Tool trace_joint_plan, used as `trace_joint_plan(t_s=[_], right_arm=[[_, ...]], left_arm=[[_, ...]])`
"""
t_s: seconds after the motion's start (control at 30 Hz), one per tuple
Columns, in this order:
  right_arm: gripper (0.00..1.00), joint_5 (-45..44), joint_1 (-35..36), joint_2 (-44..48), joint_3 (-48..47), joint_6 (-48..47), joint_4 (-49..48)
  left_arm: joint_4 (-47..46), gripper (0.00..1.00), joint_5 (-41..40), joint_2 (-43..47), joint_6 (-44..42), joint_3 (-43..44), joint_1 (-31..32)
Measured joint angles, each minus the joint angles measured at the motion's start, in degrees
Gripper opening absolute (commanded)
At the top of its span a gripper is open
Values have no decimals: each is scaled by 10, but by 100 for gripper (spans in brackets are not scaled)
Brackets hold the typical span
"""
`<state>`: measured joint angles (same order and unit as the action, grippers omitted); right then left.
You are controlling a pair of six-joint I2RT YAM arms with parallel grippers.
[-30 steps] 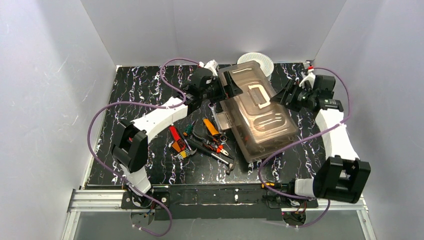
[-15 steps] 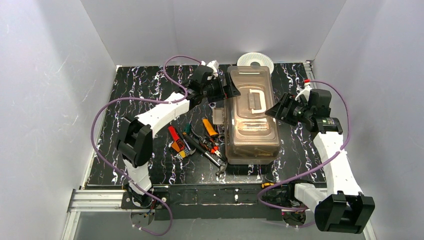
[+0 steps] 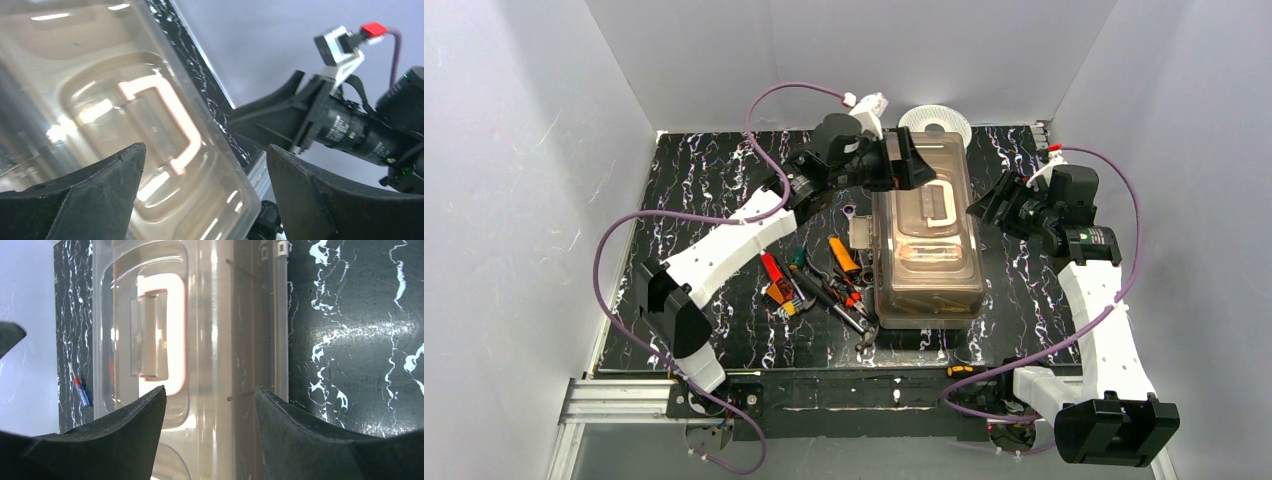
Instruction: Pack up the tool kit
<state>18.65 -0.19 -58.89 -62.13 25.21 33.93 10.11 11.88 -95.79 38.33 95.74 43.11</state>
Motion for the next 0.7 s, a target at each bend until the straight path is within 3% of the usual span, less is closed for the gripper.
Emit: trace_joint_plan(t_s=[0.37,0.7], right_arm=[[68,-100,0,31,5,48,0],[62,-223,0,89,51,115,-5]], left_arm=[[72,85,1,-150,7,146,68],[199,85,-93,-276,44,330,107]])
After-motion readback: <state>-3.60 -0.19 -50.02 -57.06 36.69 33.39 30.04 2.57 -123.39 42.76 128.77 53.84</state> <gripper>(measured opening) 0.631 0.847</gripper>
